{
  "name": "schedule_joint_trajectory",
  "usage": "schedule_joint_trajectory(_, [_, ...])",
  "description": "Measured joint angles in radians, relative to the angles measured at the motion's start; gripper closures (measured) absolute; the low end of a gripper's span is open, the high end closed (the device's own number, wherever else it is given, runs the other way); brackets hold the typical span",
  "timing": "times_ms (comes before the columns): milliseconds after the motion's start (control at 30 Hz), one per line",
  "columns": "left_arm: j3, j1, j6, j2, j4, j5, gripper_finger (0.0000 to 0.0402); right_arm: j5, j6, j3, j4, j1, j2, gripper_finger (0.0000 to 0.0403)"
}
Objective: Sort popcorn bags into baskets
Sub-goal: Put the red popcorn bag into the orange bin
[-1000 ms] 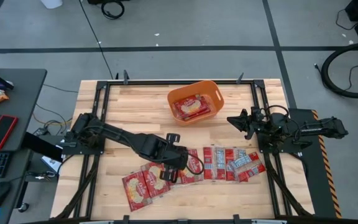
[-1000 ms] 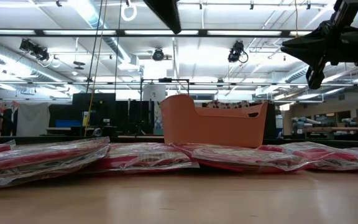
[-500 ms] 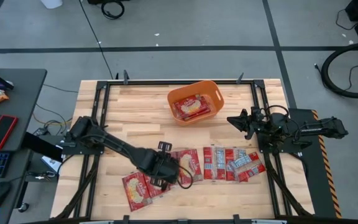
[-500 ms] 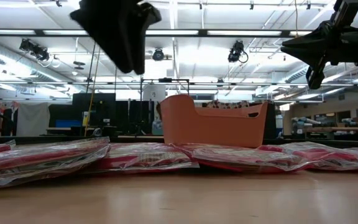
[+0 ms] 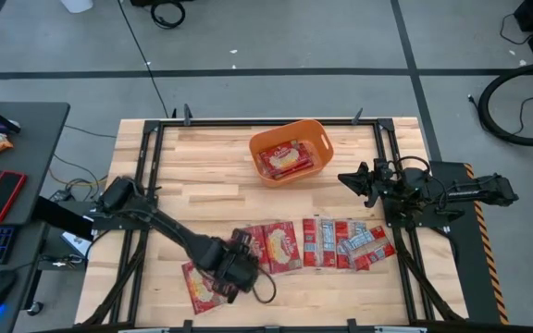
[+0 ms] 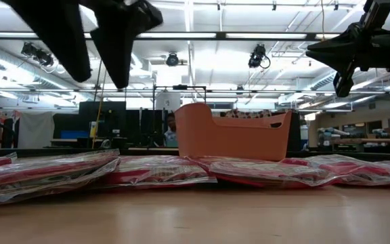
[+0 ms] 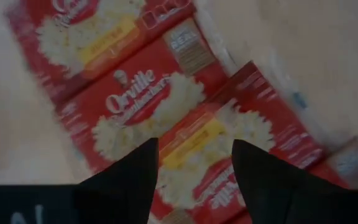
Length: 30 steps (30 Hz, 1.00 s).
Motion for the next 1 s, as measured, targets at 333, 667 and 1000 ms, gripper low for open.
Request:
schedule_joint_trajectory(333, [0.042,0.123,0.144,0.092,0.04,0.227,0.0246,0.0,0.0,0.0,0.0,0.0,0.0,0.0351])
schedule_joint_trajectory(667, [0.042,0.177,0.387,0.162,0.032,0.342,0.0248,0.0,0.0,0.0,0.0,0.0,0.0,0.0351])
schedule_joint_trajectory(1000, [0.034,0.185,0.627,0.171,-0.009,0.368,0.0248,0.0,0.0,0.0,0.0,0.0,0.0,0.0351])
